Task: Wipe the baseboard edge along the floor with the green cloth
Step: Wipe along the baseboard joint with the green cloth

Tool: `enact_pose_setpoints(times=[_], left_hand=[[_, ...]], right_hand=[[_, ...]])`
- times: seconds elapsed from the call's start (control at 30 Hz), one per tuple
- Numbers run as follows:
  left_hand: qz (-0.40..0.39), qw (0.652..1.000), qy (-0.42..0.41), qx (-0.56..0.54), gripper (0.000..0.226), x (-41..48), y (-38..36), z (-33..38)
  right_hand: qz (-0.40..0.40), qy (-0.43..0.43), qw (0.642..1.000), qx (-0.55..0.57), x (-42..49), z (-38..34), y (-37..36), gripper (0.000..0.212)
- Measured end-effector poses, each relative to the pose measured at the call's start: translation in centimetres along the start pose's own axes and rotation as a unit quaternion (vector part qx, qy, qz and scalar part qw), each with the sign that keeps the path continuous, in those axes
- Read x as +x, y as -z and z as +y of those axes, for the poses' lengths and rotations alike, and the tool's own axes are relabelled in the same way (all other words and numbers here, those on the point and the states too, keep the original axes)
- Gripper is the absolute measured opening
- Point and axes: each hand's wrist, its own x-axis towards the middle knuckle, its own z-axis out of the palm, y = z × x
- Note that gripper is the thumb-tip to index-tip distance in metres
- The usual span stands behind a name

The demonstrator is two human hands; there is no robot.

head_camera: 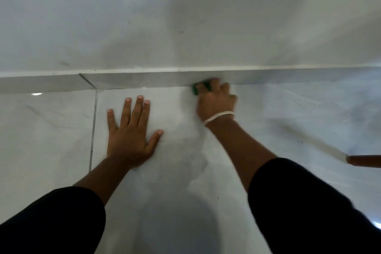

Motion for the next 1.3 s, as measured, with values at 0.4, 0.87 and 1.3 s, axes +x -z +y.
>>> enact_pose_setpoints(times=[0.4, 0.87, 1.3], left_hand=[[0.001, 1.0, 0.0, 0.003, 0.086, -0.1, 0.2, 0.0], [-0.012, 1.0, 0.002, -0.001, 0.087, -0.2, 0.6, 0.1], [-0.01, 1.0, 0.005, -0.002, 0.088, -0.1, 0.3, 0.0]], right_hand=[[0.013, 0.009, 1.0, -0.01, -0.1, -0.3, -0.1, 0.033], [0.003, -0.055, 0.997, 0.062, 0.1, 2.5, 0.5, 0.03], [0.0, 0.006, 0.997, 0.072, -2.7, -6.8, -0.7, 0.037]])
